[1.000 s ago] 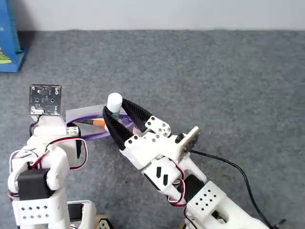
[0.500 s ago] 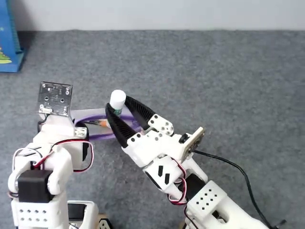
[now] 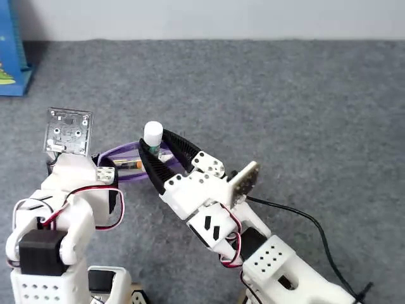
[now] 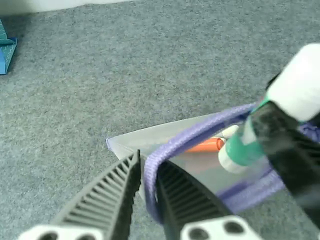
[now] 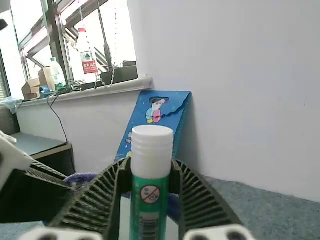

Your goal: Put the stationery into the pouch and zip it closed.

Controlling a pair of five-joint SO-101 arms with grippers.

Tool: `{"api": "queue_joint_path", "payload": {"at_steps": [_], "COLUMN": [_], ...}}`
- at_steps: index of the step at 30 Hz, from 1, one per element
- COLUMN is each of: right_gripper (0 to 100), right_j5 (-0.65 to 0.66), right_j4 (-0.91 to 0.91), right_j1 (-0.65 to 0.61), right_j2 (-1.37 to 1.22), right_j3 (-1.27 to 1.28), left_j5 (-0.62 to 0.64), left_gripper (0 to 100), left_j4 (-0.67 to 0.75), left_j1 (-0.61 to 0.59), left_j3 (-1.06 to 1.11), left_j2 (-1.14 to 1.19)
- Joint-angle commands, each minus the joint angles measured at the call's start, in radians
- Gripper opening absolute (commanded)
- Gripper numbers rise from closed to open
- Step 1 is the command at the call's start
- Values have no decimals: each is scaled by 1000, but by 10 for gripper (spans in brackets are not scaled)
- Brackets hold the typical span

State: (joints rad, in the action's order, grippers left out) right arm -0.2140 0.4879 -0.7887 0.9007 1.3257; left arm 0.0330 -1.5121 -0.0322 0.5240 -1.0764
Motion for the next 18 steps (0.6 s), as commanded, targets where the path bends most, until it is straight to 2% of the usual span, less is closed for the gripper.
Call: {"api": "queue_joint_path", "payload": {"at_steps": [1, 4, 6, 13, 18], "right_gripper": [72, 203, 251, 215, 214], "right_j5": [-2, -2, -2, 2, -3], "right_j4": [19, 13, 10, 4, -113], "right_j1": [13, 15, 15, 30, 102], "right_j2": [-15, -2, 5, 8, 48], "right_j3": [-29, -28, -28, -26, -61], "left_j5": [12, 12, 12, 12, 12], "left_gripper": [13, 13, 13, 13, 13], "left_j4": [0, 0, 0, 0, 0], "left_j1": [6, 5, 5, 3, 2], "left_j3": [-41, -41, -41, -41, -41], "left_j2": [2, 2, 2, 2, 2]}}
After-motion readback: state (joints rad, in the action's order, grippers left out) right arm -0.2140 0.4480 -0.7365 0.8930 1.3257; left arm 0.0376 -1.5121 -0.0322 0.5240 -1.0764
